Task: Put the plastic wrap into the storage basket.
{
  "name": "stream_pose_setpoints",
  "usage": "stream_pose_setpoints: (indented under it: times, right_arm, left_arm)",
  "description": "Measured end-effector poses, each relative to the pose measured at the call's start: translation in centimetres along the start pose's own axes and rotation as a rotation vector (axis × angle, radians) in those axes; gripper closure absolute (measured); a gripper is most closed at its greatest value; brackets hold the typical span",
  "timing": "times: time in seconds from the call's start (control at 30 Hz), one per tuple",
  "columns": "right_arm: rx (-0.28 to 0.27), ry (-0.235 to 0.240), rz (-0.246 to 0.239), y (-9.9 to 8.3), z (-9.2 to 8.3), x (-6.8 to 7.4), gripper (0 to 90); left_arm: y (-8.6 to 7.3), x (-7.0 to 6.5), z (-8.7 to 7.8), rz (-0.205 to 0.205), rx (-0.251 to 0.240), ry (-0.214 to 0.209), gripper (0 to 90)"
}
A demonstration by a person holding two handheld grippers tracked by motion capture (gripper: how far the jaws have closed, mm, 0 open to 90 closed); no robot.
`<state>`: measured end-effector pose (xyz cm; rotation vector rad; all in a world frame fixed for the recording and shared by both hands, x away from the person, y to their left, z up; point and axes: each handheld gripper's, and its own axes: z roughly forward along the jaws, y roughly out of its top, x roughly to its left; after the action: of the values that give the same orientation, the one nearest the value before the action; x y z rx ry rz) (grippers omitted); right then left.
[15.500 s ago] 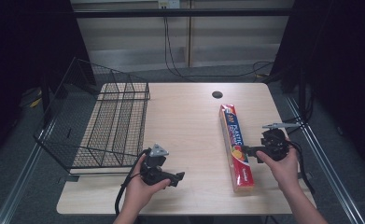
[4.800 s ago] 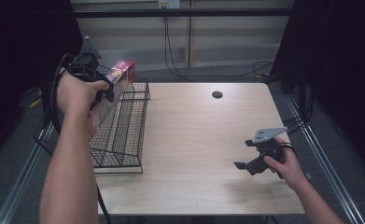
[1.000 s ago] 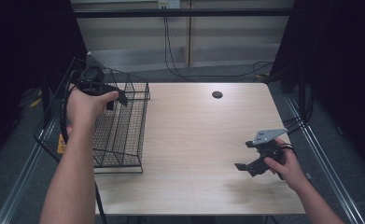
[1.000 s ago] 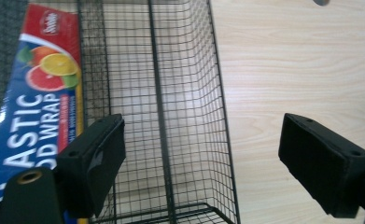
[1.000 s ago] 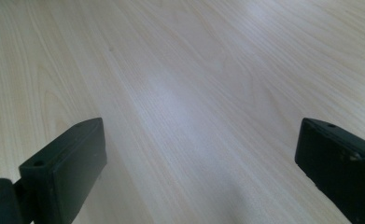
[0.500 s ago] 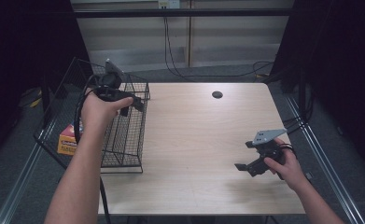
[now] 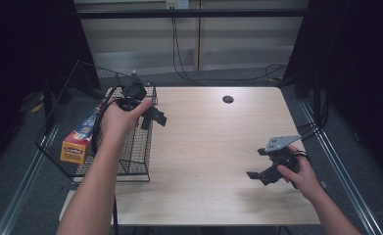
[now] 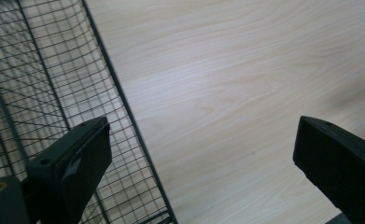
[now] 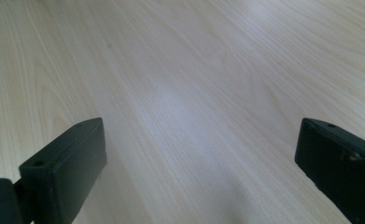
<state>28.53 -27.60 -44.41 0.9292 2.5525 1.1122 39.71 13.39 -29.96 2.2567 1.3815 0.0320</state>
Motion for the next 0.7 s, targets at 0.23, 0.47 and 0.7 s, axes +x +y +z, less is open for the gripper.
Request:
stream_pose_setpoints:
  times: [0.23, 0.47, 0.7]
  right_arm:
    - [0.003, 0.001, -0.003, 0.0, 0.0, 0.0, 2.1]
    - [0.002, 0.001, -0.001, -0.1, 0.0, -0.1, 2.0]
    - [0.002, -0.001, 0.001, -0.1, 0.0, -0.1, 2.0]
  left_arm:
    - [-0.1, -1.3, 1.4, 0.058, 0.022, -0.044, 4.8]
    - [-0.3, -2.3, 2.4, 0.091, 0.019, -0.071, 5.0]
    - [-0.7, -3.3, 3.3, 0.125, 0.012, -0.096, 5.2]
